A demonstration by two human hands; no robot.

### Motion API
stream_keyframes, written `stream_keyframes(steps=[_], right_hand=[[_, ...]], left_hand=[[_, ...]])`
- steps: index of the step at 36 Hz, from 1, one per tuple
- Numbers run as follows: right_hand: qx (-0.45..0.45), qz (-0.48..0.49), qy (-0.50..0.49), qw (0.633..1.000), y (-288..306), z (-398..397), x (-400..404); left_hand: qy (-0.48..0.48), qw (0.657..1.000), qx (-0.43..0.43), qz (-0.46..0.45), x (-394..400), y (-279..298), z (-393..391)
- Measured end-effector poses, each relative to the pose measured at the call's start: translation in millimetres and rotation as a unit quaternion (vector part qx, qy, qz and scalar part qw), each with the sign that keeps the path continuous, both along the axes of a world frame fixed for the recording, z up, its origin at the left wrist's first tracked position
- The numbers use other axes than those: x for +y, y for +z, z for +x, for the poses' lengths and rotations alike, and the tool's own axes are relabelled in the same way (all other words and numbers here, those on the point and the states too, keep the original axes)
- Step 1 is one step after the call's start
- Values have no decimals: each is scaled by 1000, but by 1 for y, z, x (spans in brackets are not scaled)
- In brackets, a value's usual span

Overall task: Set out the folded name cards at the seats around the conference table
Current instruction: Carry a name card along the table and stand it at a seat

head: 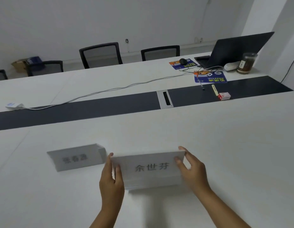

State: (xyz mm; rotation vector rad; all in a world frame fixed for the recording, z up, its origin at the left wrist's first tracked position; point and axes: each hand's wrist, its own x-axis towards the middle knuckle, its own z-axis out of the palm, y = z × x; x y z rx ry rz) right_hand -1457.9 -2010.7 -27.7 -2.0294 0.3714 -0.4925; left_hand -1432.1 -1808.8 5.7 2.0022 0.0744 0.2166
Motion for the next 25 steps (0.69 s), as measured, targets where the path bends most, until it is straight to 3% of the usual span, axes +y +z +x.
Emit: stream_keyframes(steps=[5, 11, 18, 25], right_hand=[[-67, -15, -36, 997, 33, -22, -15], [-67, 34, -118, 990, 50, -52, -79], [-12, 82, -163, 983, 16, -50, -183], [74, 148, -121, 979, -44, -10, -239]], left_hand=[[-24, 998, -42, -40, -19, 27, -13], [-134, 989, -30, -58, -88, 32, -20], [-269, 955, 126, -27, -191, 4, -15], [-213, 954, 208, -38, -246, -54, 9]])
